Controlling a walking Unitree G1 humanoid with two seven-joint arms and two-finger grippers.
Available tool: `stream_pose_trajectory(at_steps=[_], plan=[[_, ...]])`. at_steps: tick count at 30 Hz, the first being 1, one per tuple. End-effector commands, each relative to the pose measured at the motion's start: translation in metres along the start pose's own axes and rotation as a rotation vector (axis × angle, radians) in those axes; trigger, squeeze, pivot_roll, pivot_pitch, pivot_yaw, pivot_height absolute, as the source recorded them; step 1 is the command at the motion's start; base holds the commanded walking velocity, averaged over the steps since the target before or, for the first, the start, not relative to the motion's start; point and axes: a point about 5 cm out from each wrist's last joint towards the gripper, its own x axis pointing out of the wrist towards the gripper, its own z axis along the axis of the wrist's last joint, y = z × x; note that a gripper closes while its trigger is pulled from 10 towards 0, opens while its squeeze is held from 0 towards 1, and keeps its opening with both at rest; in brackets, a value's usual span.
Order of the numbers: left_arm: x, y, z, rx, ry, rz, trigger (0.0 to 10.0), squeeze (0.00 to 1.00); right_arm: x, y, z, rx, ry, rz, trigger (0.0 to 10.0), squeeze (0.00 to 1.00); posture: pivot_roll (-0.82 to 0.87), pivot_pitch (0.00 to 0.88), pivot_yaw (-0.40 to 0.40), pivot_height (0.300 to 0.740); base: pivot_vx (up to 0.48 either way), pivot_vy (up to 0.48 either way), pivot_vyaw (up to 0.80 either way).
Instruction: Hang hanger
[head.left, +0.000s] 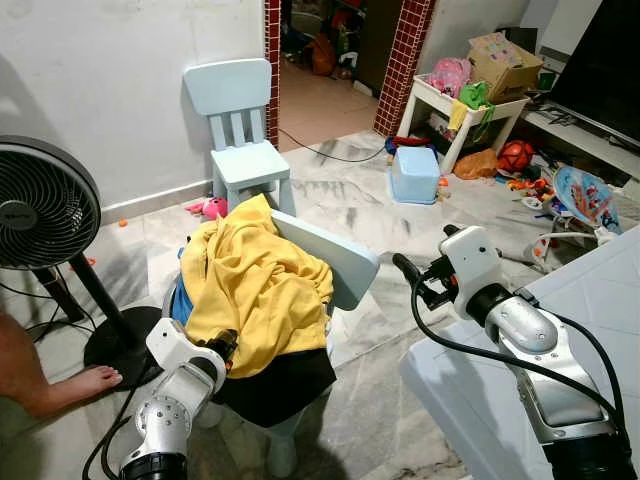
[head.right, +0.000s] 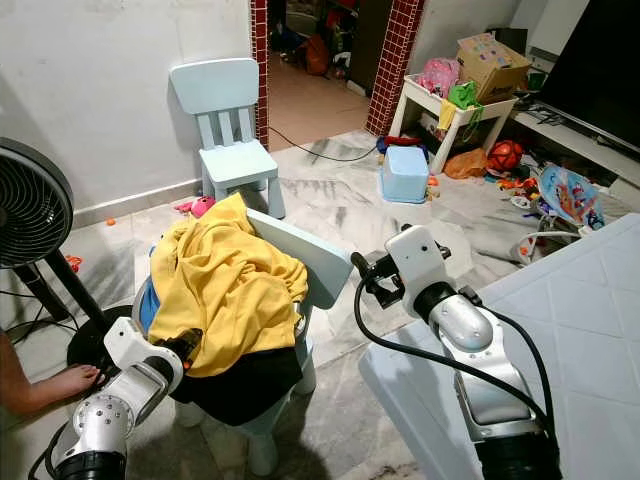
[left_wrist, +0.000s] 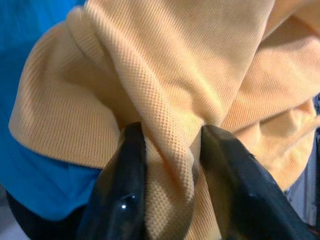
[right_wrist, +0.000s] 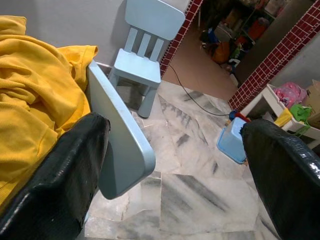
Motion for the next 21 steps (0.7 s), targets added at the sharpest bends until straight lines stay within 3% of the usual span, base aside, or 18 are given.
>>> stream_pose_trajectory(at_steps=[1, 11, 21], plan=[[0.002, -0.004, 0.001, 0.018, -0.007, -0.002, 0.0, 0.0, -0.002, -0.004, 0.002, -0.008, -0.002, -0.012, 10.0, 0.0, -0.18, 0.0, -0.079, 0.74, 0.0, 0.0, 0.0], [0.007, -0.008, 0.013, 0.04, -0.079, 0.007, 0.0, 0.0, -0.003, -0.004, 0.001, -0.006, -0.001, -0.017, 10.0, 0.0, -0.19, 0.0, -0.074, 0.74, 0.0, 0.0, 0.0], [0.003, -0.011, 0.008, 0.21, -0.088, -0.014, 0.0, 0.0, 0.0, 0.003, -0.001, 0.006, 0.0, -0.008, 10.0, 0.0, -0.16, 0.0, -0.069, 0.74, 0.0, 0.0, 0.0]])
